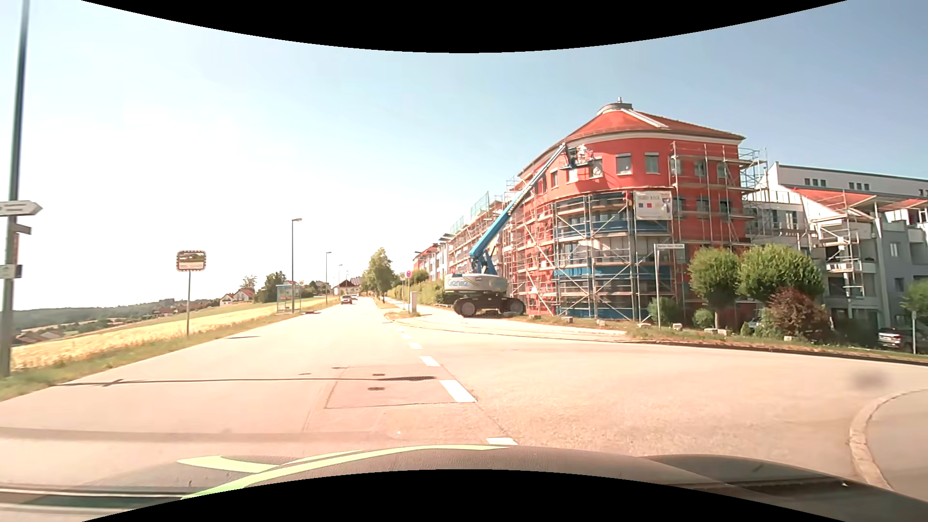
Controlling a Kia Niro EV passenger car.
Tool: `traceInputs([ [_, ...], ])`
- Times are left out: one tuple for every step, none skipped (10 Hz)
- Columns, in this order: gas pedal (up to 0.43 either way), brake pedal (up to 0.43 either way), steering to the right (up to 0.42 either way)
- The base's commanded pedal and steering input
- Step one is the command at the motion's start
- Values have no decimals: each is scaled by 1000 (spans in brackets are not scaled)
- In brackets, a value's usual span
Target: Follow the waypoints while adhering to traffic rules and regulations
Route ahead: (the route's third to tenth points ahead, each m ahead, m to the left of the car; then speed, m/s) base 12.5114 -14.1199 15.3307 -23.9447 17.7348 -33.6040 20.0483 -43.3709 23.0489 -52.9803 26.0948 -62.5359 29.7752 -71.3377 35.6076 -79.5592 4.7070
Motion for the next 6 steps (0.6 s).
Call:
traceInputs([
  [0,0,262],
  [0,0,284],
  [0,0,304],
  [0,0,319],
  [0,0,332],
  [0,0,345],
])
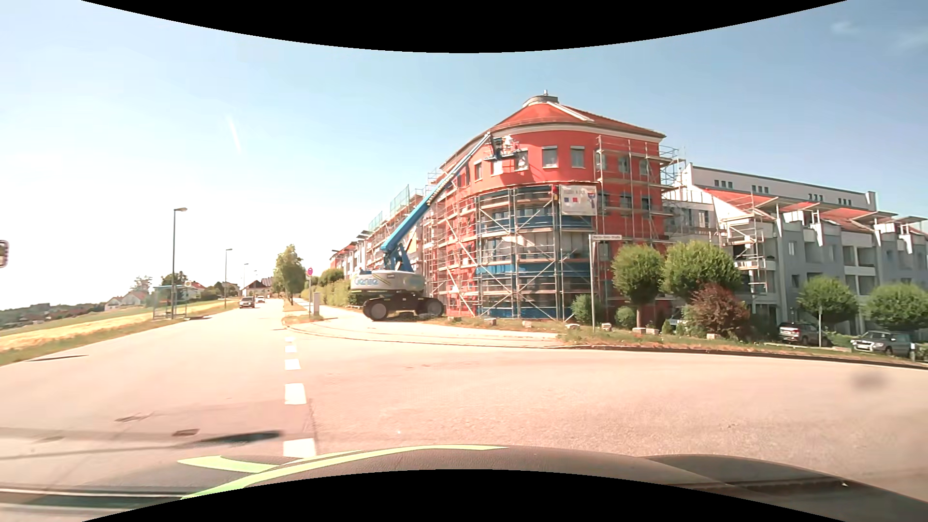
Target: Follow the waypoints while adhering to traffic rules and regulations
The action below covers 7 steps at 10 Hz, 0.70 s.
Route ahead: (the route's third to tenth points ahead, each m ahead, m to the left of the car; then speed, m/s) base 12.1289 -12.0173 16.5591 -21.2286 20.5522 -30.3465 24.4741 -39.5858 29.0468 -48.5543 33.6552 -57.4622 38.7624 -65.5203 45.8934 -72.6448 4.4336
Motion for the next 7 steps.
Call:
traceInputs([
  [0,0,359],
  [0,0,370],
  [0,0,375],
  [0,0,375],
  [0,0,375],
  [0,0,377],
  [0,0,383],
])
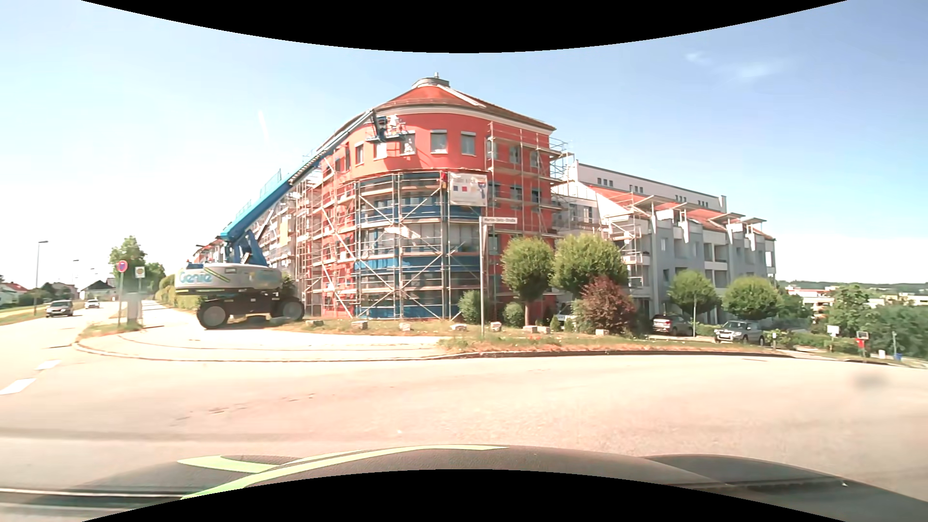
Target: Follow the waypoints while adhering to traffic rules and regulations
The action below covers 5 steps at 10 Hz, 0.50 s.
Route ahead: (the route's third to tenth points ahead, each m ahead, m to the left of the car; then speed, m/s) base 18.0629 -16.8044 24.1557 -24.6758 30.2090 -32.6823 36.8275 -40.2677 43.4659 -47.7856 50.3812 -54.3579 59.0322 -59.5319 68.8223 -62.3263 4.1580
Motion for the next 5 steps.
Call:
traceInputs([
  [0,0,388],
  [0,0,392],
  [0,0,396],
  [0,0,397],
  [0,0,397],
])
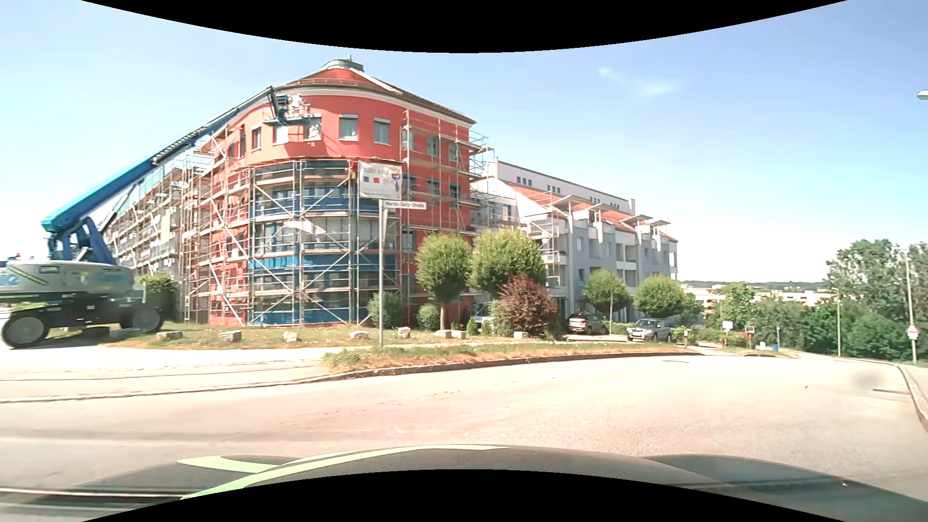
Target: Follow the waypoints while adhering to traffic rules and regulations
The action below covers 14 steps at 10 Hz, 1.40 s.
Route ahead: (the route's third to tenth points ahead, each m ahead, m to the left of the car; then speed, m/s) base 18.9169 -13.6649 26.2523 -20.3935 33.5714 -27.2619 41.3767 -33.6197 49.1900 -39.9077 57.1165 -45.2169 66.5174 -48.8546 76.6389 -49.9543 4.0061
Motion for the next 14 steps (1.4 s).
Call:
traceInputs([
  [0,0,400],
  [0,0,403],
  [0,0,406],
  [0,0,409],
  [0,0,409],
  [0,0,409],
  [0,0,409],
  [0,0,409],
  [0,0,409],
  [59,0,408],
  [110,0,406],
  [110,0,402],
  [118,0,392],
  [130,0,376],
])
